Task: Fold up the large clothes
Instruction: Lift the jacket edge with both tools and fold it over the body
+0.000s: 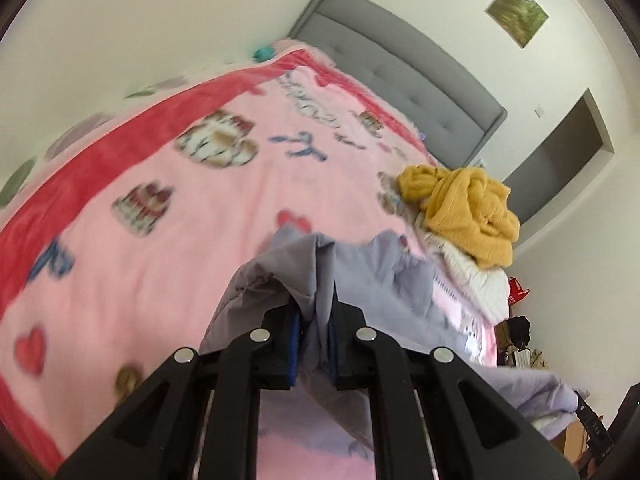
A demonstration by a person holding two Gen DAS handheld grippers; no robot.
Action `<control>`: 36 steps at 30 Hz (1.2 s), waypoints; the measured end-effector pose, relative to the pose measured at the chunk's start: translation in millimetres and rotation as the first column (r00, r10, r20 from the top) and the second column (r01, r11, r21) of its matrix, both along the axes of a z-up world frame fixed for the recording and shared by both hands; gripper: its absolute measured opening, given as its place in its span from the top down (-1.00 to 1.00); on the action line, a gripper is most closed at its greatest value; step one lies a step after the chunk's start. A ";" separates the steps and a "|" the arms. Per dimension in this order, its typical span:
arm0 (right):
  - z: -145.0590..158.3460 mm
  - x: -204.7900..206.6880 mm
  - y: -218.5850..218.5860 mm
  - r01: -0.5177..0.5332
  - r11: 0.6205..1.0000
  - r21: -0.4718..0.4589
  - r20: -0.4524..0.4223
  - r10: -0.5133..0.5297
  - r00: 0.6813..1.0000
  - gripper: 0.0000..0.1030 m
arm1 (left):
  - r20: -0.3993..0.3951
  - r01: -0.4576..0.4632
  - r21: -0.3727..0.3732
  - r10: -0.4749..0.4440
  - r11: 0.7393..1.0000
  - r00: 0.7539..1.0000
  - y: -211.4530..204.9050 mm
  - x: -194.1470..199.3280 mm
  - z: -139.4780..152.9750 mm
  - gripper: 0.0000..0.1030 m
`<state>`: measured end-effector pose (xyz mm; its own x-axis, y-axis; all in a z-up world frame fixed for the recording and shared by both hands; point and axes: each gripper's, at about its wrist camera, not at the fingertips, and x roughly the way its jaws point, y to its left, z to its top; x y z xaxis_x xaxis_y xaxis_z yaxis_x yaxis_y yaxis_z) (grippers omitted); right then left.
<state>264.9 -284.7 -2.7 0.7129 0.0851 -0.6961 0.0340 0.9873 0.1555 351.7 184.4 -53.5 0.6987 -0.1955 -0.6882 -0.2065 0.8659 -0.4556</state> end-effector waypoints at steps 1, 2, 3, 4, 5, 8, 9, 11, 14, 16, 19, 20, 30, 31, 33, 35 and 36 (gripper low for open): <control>0.5 13.6 -3.0 0.009 1.000 -0.001 0.008 -0.009 1.000 0.72 | 0.008 0.007 0.002 -0.007 1.000 1.000 -1.8 11.9 2.3 0.79; 1.0 27.0 -6.4 0.015 1.000 -0.001 0.013 -0.015 1.000 0.72 | 0.016 0.019 -0.001 -0.019 1.000 1.000 -4.7 30.2 4.5 0.79; 1.0 44.4 -11.2 0.024 1.000 0.000 0.017 -0.024 1.000 0.72 | 0.020 0.030 0.004 -0.030 1.000 0.999 -8.3 47.6 6.2 0.79; 0.8 59.0 -14.3 0.032 1.000 -0.002 0.021 -0.032 0.999 0.72 | 0.021 0.036 0.016 -0.036 0.999 0.999 -12.0 59.3 8.1 0.79; -0.7 79.0 -18.0 0.040 0.999 -0.011 0.021 -0.039 0.999 0.72 | 0.027 0.039 0.037 -0.040 0.999 0.999 -16.9 76.0 10.2 0.79; -7.6 118.0 -22.0 0.053 0.998 -0.031 0.025 -0.052 0.998 0.72 | 0.035 0.035 0.069 -0.038 0.997 0.999 -26.8 120.1 8.3 0.79; -11.7 136.1 -25.1 0.058 0.998 -0.031 0.028 -0.057 0.998 0.72 | 0.030 0.032 0.070 -0.034 0.997 0.999 -27.9 131.1 5.6 0.79; -23.3 172.5 -31.9 0.070 0.997 -0.019 0.013 -0.070 0.997 0.72 | 0.001 0.024 0.082 -0.024 0.996 1.000 -34.8 166.1 -5.5 0.79; -49.7 225.9 -39.4 0.086 0.996 -0.005 -0.031 -0.086 0.996 0.72 | -0.056 0.018 0.132 -0.011 0.991 0.998 -48.3 208.0 -26.3 0.80; -72.8 257.9 -40.6 0.080 0.997 -0.020 -0.069 -0.081 0.994 0.72 | -0.099 0.007 0.144 0.007 0.990 0.995 -54.4 234.2 -48.5 0.80; -114.1 296.0 -38.7 0.068 0.997 -0.048 -0.138 -0.074 0.988 0.72 | -0.159 0.006 0.180 0.023 0.984 0.987 -60.6 263.2 -84.0 0.80; -132.2 308.4 -36.1 0.054 0.996 -0.070 -0.159 -0.064 0.985 0.72 | -0.174 0.015 0.219 0.024 0.976 0.984 -65.3 271.4 -98.1 0.79; -242.2 350.5 -21.1 -0.003 0.985 -0.175 -0.317 -0.053 0.947 0.70 | -0.297 0.101 0.345 0.006 0.933 0.955 -89.0 299.4 -186.0 0.70; -246.3 350.4 -19.6 -0.006 0.983 -0.184 -0.316 -0.053 0.947 0.69 | -0.304 0.105 0.345 0.005 0.933 0.953 -88.8 301.9 -188.6 0.68; -254.3 352.3 -16.0 -0.017 0.979 -0.201 -0.325 -0.050 0.945 0.65 | -0.332 0.124 0.343 -0.004 0.931 0.943 -90.5 307.4 -192.8 0.65; -250.0 350.1 -13.7 -0.021 0.979 -0.203 -0.316 -0.045 0.948 0.62 | -0.347 0.152 0.333 -0.028 0.931 0.937 -89.8 311.2 -191.4 0.61; -245.2 348.0 -15.2 -0.019 0.982 -0.186 -0.303 -0.039 0.952 0.59 | -0.346 0.166 0.327 -0.045 0.930 0.937 -88.2 312.1 -189.6 0.59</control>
